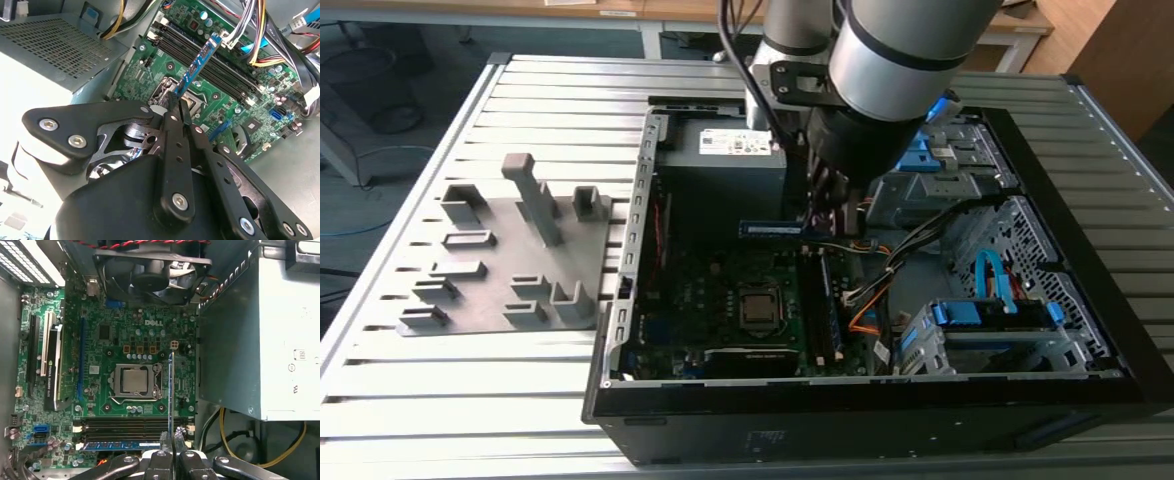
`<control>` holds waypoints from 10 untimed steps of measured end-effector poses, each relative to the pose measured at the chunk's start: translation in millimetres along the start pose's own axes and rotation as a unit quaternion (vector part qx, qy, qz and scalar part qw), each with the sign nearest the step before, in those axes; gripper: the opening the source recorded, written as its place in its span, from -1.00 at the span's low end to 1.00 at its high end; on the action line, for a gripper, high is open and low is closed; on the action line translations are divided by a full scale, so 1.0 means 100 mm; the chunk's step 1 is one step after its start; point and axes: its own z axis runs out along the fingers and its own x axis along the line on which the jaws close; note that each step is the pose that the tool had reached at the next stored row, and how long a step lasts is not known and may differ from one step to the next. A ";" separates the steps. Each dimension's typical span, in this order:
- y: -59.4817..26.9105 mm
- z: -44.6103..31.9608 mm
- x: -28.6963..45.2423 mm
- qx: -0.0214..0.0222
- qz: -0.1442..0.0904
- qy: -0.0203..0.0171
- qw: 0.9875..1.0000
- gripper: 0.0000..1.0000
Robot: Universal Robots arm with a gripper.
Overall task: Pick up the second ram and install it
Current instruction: 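Pick up the second ram and move it above second insertion slot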
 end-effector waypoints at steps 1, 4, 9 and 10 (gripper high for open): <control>-0.001 0.010 0.001 0.000 0.000 0.000 1.000 -0.74; -0.003 0.044 0.006 0.000 0.000 0.000 1.000 -0.74; -0.008 0.098 0.012 0.000 0.000 0.000 1.000 -0.74; -0.009 0.109 0.014 0.000 0.000 0.000 1.000 -0.74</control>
